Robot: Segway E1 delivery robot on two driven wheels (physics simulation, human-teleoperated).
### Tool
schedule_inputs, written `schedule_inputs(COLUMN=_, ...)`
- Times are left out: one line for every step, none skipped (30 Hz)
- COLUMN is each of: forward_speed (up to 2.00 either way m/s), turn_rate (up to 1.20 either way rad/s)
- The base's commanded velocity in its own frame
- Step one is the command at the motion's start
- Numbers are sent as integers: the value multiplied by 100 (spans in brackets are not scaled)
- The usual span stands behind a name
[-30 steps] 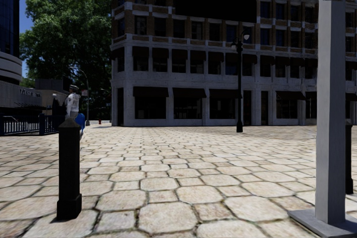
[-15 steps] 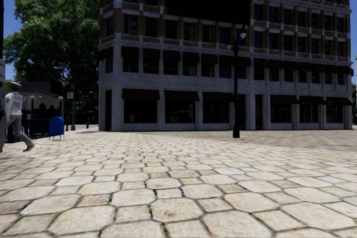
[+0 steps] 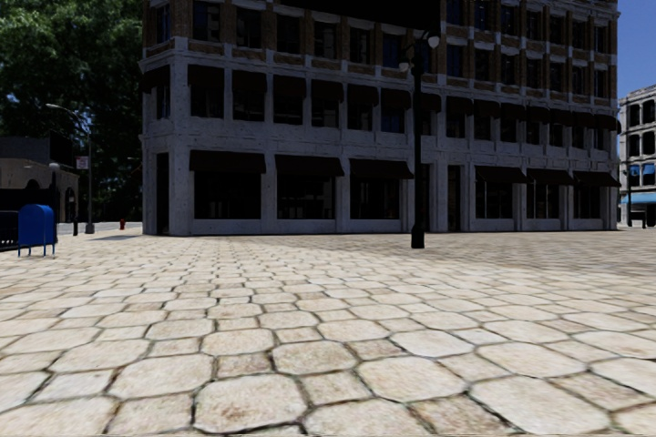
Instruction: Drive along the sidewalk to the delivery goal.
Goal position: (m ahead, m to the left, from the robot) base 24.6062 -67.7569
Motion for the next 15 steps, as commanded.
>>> schedule_inputs(forward_speed=200, turn_rate=-57)
schedule_inputs(forward_speed=200, turn_rate=-57)
schedule_inputs(forward_speed=200, turn_rate=-57)
schedule_inputs(forward_speed=200, turn_rate=-57)
schedule_inputs(forward_speed=200, turn_rate=-57)
schedule_inputs(forward_speed=200, turn_rate=-57)
schedule_inputs(forward_speed=200, turn_rate=-57)
schedule_inputs(forward_speed=200, turn_rate=-57)
schedule_inputs(forward_speed=200, turn_rate=-57)
schedule_inputs(forward_speed=200, turn_rate=-57)
schedule_inputs(forward_speed=200, turn_rate=-57)
schedule_inputs(forward_speed=200, turn_rate=-57)
schedule_inputs(forward_speed=200, turn_rate=-57)
schedule_inputs(forward_speed=200, turn_rate=-57)
schedule_inputs(forward_speed=200, turn_rate=-57)
